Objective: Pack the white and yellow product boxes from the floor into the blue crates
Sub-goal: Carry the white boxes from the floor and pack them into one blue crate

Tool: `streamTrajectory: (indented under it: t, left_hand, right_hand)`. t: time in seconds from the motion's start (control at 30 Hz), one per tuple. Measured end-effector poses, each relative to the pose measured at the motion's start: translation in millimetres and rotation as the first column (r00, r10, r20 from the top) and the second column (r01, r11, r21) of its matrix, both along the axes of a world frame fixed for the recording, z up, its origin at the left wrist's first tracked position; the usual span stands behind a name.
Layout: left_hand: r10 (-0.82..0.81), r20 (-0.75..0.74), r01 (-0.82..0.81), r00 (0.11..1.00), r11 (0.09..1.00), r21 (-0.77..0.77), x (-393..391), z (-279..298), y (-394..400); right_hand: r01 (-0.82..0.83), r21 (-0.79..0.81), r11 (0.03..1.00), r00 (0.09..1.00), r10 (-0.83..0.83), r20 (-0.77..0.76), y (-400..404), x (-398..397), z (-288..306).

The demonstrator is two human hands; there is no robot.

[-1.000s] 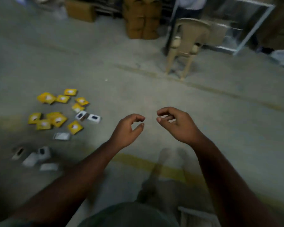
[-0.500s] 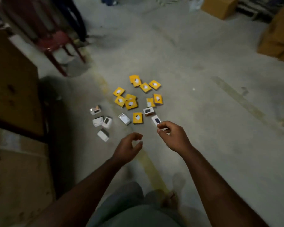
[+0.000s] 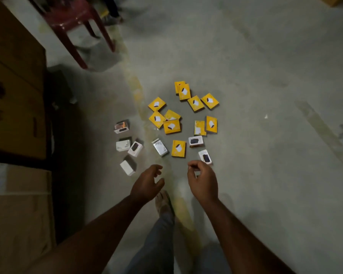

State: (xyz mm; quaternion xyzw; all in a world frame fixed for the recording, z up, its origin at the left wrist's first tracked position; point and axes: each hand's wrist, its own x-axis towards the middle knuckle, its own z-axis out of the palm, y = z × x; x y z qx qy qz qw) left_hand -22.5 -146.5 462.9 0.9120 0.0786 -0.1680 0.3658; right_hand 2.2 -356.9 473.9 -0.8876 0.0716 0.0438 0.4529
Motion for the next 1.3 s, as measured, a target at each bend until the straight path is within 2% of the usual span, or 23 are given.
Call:
streamTrajectory:
  t: [0.17,0.23,0.4,0.5,0.57,0.67,0.7,0.73,0.83,0.97,1.03,1.13,1.2,1.3]
  left_hand:
    - [0.177,-0.187,-0.177,0.966,0.984,0.019,60.5,-100.5,-0.4]
    - [0.249,-0.213,-0.251,0.945,0.968,0.017,81.7,-150.5,-4.3]
    - [0.373,-0.258,-0.362,0.891,0.928,0.091,138.2,-312.9,-12.0]
    - [0.437,-0.232,-0.412,0.869,0.899,0.148,170.9,-417.5,-18.0]
    - [0.548,-0.242,-0.509,0.801,0.835,0.207,193.1,-474.3,-22.7]
    - [0.755,-0.306,-0.735,0.580,0.647,0.204,235.2,-543.3,-22.3]
    - [0.786,-0.297,-0.771,0.542,0.606,0.197,247.0,-561.6,-19.9]
    - [0.796,-0.270,-0.777,0.542,0.597,0.200,256.7,-577.0,-16.7]
    - [0.736,-0.213,-0.687,0.643,0.676,0.267,278.9,-605.1,-3.7]
    - [0.727,-0.173,-0.670,0.665,0.682,0.292,300.7,-628.1,19.0]
    - [0.708,-0.213,-0.651,0.673,0.704,0.283,303.0,-632.6,26.4]
    - [0.671,-0.306,-0.622,0.676,0.741,0.252,303.8,-632.8,30.5]
    - [0.647,-0.347,-0.600,0.679,0.761,0.247,303.4,-633.0,31.5]
    - [0.599,-0.356,-0.540,0.717,0.801,0.260,295.2,-627.7,31.4]
  right_hand:
    - [0.087,-0.036,0.996,0.990,-0.090,-0.111,9.6,60.2,-106.7]
    - [0.105,-0.069,0.992,0.983,-0.114,-0.142,9.0,82.0,-158.4]
    - [0.164,-0.132,0.978,0.957,-0.190,-0.218,15.6,131.5,-327.4]
    - [0.232,-0.175,0.957,0.921,-0.274,-0.278,10.7,160.3,-432.1]
    - [0.209,-0.276,0.938,0.909,-0.290,-0.298,-0.8,177.7,-492.2]
    - [0.033,-0.509,0.860,0.895,-0.252,-0.368,-19.8,204.7,-566.4]
    - [-0.005,-0.566,0.825,0.880,-0.265,-0.394,-24.8,209.9,-586.7]
    - [-0.025,-0.600,0.800,0.871,-0.278,-0.406,-29.3,213.3,-603.5]
    - [-0.042,-0.610,0.792,0.887,-0.252,-0.387,-39.7,215.5,-633.7]
    - [-0.111,-0.680,0.725,0.897,-0.222,-0.383,-55.5,216.9,-648.4]
    - [-0.122,-0.679,0.724,0.870,-0.252,-0.425,-56.6,214.8,-654.2]
    - [-0.166,-0.688,0.706,0.908,-0.163,-0.386,-50.1,215.9,-655.6]
    - [-0.214,-0.657,0.722,0.905,-0.107,-0.411,-43.6,221.3,-652.1]
    - [-0.183,-0.542,0.820,0.884,-0.104,-0.456,-30.4,219.2,-640.1]
